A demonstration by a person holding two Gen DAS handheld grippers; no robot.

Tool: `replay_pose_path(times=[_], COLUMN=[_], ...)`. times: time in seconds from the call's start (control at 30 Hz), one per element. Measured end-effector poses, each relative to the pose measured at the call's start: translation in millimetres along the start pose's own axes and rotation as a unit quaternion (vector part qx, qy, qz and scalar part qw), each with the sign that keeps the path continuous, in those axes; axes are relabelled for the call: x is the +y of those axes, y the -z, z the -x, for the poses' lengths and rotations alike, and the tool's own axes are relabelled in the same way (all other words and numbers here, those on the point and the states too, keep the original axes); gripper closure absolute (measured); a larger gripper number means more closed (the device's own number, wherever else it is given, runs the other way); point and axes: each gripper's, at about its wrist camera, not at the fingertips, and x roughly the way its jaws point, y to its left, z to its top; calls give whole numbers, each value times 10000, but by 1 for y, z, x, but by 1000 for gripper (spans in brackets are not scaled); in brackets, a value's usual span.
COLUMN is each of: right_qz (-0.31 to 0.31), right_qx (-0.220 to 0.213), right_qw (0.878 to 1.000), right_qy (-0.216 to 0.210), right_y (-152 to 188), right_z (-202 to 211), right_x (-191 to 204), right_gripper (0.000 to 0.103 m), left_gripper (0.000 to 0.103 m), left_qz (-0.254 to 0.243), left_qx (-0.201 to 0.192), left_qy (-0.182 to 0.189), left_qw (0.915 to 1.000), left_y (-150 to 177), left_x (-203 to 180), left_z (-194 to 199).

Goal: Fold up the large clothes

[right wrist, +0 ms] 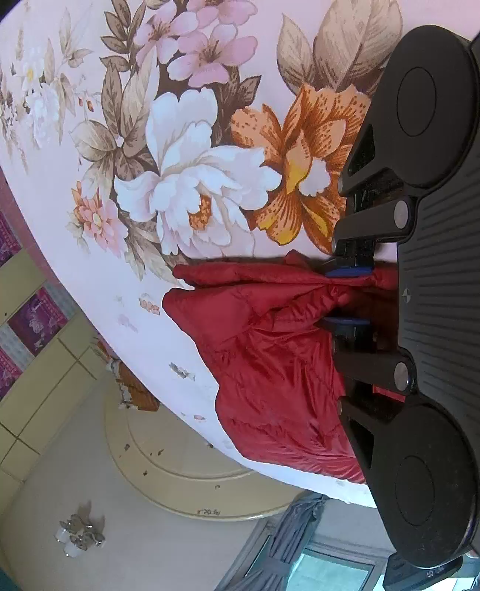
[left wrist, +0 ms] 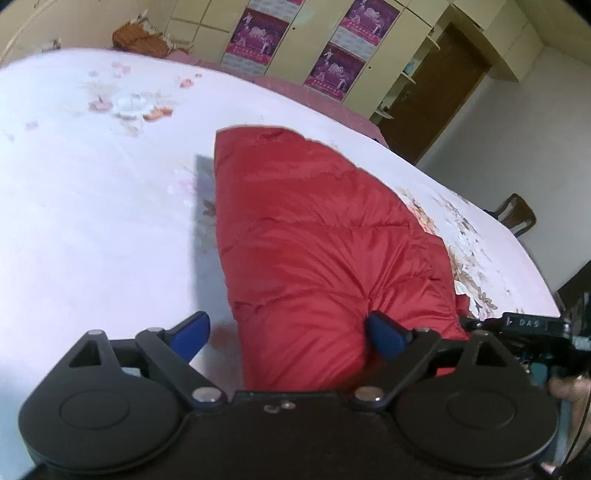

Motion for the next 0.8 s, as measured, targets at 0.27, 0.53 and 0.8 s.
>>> replay_pose_path(times=[0.27, 0.53, 0.8], right_qz=[1412, 2630, 1777], right_qx=[-421, 193, 264], right_qw=[9891, 9645, 9830], right_qy=[-31, 171, 369], right_y=[-38, -35, -29], right_z=[29, -60, -75], right_x=[69, 123, 67], right_gripper=[84, 85, 103], left_gripper=[41, 43, 43], left_qz=[-368, -898, -1027], left_qx=[-533, -67, 308], left_qy=[124, 355, 201], left_qw=[9978, 9953, 9940], left_y=[-39, -81, -72], left_x=[-6, -46, -46], left_z=[24, -59, -85])
